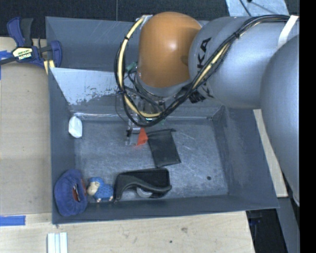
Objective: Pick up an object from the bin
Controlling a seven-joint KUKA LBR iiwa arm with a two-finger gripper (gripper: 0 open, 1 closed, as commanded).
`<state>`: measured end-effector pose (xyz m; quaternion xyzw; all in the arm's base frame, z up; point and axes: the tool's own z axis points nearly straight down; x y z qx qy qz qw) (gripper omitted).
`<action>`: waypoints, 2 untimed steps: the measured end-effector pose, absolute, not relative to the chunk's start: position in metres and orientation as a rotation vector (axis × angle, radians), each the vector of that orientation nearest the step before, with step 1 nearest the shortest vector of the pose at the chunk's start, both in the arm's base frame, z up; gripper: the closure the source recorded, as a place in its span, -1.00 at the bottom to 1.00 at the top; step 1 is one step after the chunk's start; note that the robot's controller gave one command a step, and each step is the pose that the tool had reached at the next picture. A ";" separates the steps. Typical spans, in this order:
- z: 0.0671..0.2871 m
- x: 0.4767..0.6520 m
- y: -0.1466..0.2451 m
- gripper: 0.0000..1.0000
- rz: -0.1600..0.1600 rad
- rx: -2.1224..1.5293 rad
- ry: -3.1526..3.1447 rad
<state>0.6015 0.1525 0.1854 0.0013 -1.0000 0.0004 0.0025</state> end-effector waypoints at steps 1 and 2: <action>0.165 0.555 0.086 -1.00 0.003 0.650 -3.072; 0.068 0.620 0.084 -1.00 -0.001 0.731 -3.061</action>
Offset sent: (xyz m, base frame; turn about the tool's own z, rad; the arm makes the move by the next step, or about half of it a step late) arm -0.0467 -0.0636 -0.0197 -0.4188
